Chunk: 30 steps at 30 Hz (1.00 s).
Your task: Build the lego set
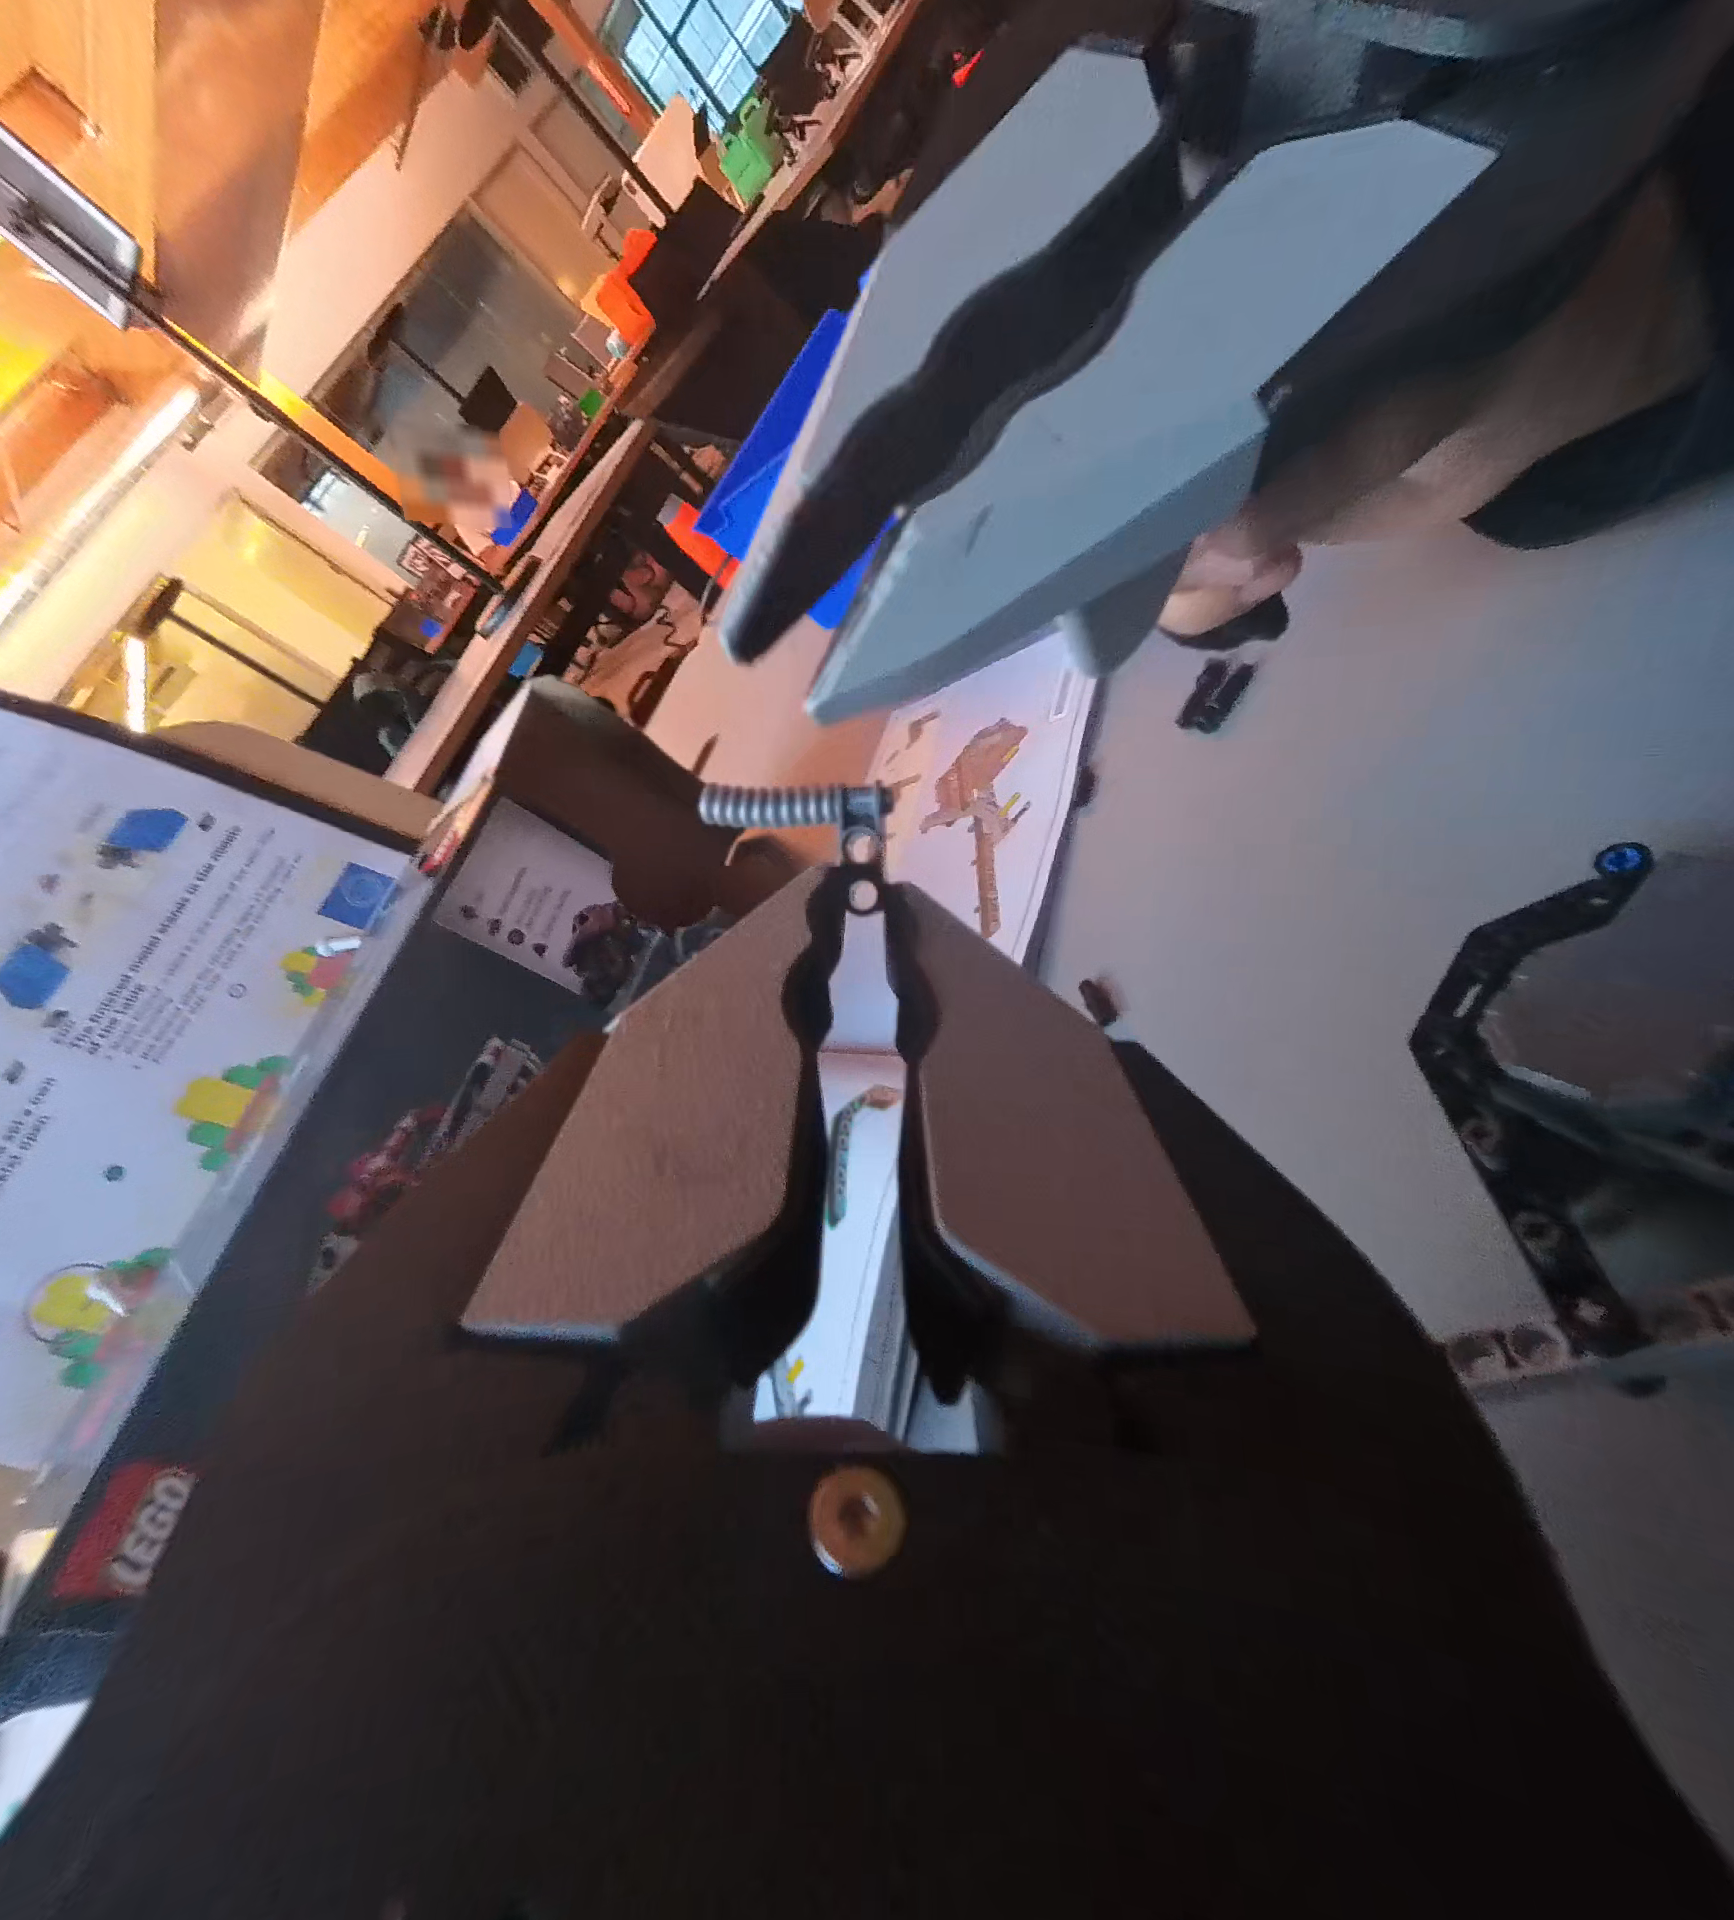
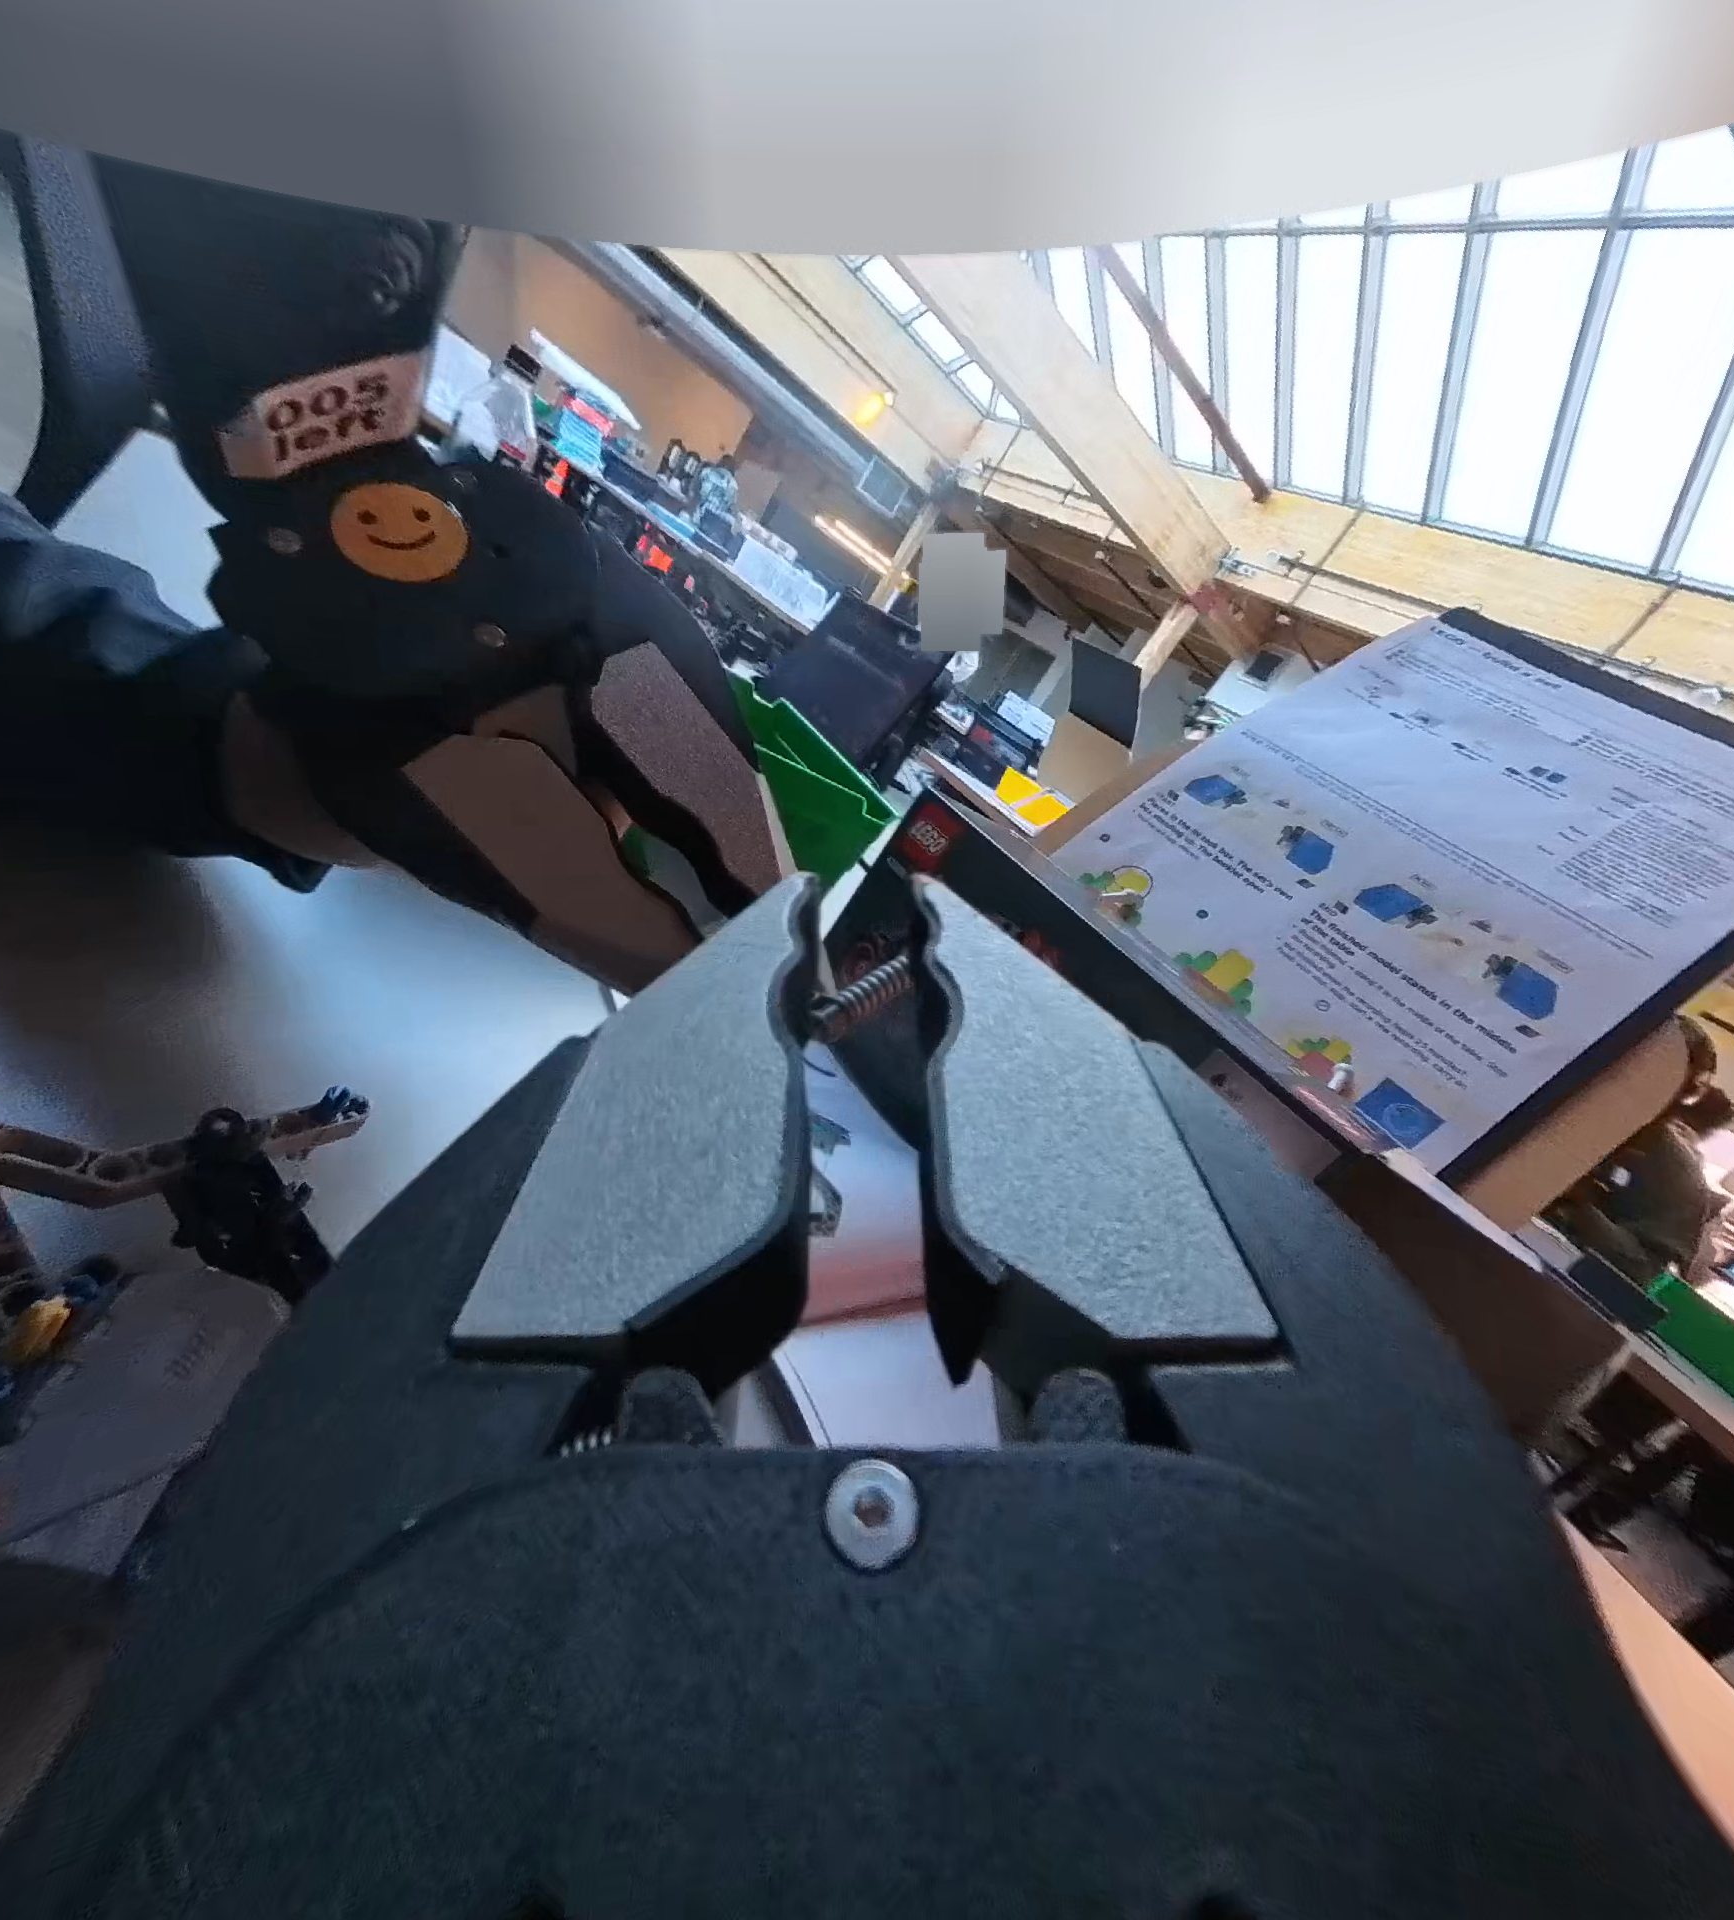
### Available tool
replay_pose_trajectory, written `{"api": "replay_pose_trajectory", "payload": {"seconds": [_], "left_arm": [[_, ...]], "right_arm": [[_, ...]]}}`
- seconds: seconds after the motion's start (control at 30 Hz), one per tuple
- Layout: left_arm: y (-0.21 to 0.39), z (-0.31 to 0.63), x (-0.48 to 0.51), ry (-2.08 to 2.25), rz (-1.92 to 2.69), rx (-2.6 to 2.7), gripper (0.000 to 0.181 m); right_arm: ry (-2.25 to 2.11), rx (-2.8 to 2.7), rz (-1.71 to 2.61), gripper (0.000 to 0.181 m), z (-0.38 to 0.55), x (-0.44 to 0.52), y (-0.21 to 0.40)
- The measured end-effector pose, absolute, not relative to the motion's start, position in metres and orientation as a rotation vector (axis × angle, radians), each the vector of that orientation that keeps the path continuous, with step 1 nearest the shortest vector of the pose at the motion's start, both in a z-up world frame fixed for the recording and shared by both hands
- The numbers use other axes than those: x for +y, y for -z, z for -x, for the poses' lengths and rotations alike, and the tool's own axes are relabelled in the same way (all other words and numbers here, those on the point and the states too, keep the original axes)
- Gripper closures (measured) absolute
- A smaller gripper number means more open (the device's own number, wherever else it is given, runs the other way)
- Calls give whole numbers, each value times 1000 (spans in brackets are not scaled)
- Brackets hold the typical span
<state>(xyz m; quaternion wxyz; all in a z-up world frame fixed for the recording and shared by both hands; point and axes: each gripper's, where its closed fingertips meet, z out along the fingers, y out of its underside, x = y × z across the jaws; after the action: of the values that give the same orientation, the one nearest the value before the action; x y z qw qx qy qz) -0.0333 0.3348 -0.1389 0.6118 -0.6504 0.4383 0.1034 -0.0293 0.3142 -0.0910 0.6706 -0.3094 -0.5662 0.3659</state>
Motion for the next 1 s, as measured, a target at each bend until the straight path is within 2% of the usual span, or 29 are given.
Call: {"api": "replay_pose_trajectory", "payload": {"seconds": [0.1, 0.27, 0.33, 0.8, 1.0], "left_arm": [[143, 28, 332, -170, 1506, 1044, 175], [142, 37, 334, -56, 1539, 988, 174], [141, 44, 336, -70, 1549, 971, 174], [150, 31, 332, -202, 1495, 1088, 174], [156, 39, 336, -489, 1419, 1186, 176]], "right_arm": [[-771, -1327, 749, 150, 32, 327, 101], [-928, -1386, 808, 156, 19, 334, 105], [-977, -1407, 872, 163, 19, 339, 109], [-770, -1502, 804, 161, 34, 324, 131], [-1110, -1392, 1045, 164, 31, 340, 121]]}}
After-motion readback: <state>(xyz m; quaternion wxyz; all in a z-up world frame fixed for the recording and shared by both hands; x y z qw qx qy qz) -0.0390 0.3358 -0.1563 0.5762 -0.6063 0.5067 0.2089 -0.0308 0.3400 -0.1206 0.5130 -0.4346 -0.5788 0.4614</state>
